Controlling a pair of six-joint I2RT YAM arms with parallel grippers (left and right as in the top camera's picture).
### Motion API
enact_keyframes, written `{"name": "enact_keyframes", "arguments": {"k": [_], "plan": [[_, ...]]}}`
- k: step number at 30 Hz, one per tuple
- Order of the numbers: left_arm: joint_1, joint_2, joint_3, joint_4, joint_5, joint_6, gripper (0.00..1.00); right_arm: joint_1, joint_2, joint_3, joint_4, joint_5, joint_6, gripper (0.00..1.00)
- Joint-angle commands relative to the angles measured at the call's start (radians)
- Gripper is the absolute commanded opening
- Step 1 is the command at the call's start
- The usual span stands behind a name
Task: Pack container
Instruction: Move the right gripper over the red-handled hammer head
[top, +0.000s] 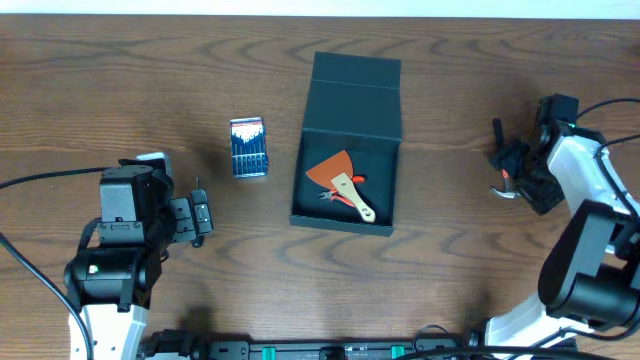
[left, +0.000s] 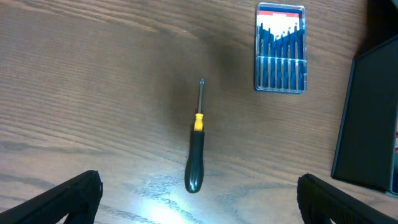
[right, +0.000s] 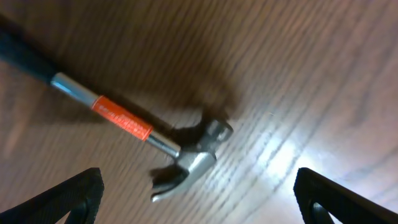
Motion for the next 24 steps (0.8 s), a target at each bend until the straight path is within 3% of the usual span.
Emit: {"name": "enact_keyframes", "arguments": {"k": [1, 24], "plan": [[-0.004, -0.002, 0.023, -0.003, -0.001, -0.006, 0.98, 0.006, 0.032, -0.006, 0.016, 0.007, 0.008, 0.99], [-0.004, -0.002, 0.023, -0.003, -0.001, -0.006, 0.98, 0.006, 0.179, -0.006, 0.095, -0.094, -0.055, 0.99]]}}
